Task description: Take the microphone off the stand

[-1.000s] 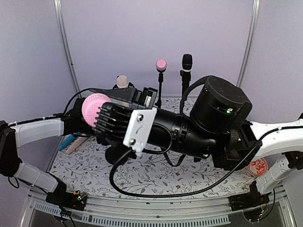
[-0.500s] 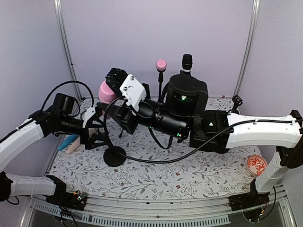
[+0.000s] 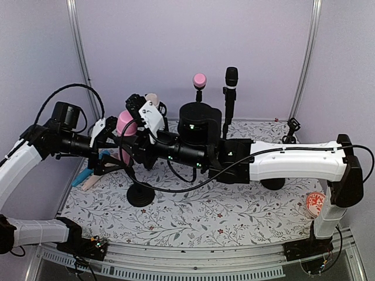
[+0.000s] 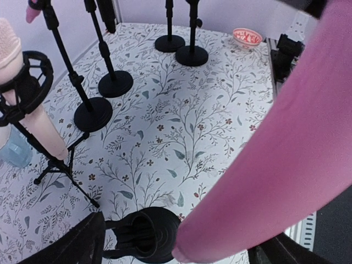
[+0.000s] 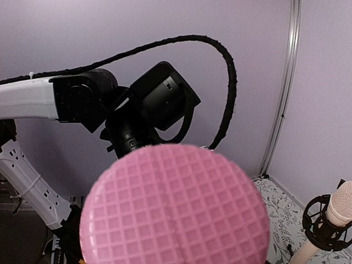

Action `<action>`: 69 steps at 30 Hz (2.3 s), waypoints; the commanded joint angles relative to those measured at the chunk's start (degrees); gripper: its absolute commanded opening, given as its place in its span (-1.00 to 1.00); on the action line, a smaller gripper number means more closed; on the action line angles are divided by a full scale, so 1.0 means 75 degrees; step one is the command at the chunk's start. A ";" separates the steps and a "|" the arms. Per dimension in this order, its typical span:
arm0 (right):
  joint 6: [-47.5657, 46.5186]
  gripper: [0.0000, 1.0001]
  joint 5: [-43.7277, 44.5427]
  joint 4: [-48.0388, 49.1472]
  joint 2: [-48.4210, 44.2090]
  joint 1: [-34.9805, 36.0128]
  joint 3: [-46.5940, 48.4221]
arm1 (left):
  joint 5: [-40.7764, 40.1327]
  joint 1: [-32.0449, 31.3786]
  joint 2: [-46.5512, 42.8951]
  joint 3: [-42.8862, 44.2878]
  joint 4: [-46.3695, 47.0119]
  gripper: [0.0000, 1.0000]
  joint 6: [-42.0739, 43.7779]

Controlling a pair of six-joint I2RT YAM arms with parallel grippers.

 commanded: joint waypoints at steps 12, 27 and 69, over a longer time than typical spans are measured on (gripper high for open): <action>0.1578 0.01 -0.1022 0.0960 0.0790 -0.0371 0.0522 | 0.0556 0.0210 -0.0016 0.0839 -0.0886 -1.00 0.0475; 0.0961 0.76 -0.0090 -0.0384 0.0936 -0.0769 0.0086 | -0.2145 0.4207 0.0560 -0.0625 -0.0681 -1.00 0.2295; -0.0293 -1.00 0.1445 0.0893 0.2369 -0.0858 0.0060 | -0.5402 0.3471 -0.0385 -0.3546 0.1355 0.33 0.2376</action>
